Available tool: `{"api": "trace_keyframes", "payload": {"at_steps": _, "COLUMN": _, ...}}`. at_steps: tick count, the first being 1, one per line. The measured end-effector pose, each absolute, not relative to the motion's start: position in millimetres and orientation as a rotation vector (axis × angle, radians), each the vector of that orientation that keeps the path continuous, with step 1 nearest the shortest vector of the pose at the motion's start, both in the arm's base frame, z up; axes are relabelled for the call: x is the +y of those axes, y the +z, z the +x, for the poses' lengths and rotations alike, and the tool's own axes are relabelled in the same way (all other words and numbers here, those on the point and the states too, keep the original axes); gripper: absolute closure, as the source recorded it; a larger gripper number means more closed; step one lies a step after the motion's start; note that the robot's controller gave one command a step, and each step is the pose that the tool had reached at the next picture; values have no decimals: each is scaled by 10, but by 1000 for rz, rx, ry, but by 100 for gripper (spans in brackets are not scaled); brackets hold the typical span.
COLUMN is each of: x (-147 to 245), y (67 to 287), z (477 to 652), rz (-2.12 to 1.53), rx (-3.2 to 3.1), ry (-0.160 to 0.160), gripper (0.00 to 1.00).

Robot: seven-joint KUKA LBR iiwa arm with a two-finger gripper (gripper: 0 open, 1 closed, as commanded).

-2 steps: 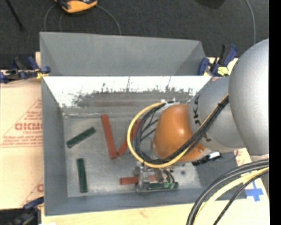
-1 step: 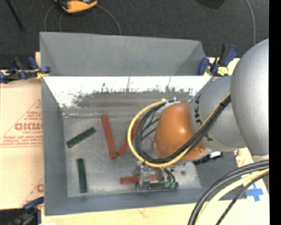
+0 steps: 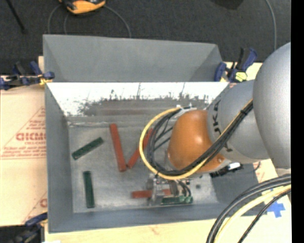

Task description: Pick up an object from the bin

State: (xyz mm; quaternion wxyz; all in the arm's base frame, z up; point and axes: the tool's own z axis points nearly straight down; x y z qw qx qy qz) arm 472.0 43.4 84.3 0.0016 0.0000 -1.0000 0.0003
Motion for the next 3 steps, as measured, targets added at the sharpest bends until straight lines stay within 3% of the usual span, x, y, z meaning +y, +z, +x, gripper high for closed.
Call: {"api": "trace_keyframes", "payload": {"at_steps": 3, "x": 431, "y": 1328, "z": 4716, "rz": 2, "rx": -3138, "ry": 0, "gripper": 100}}
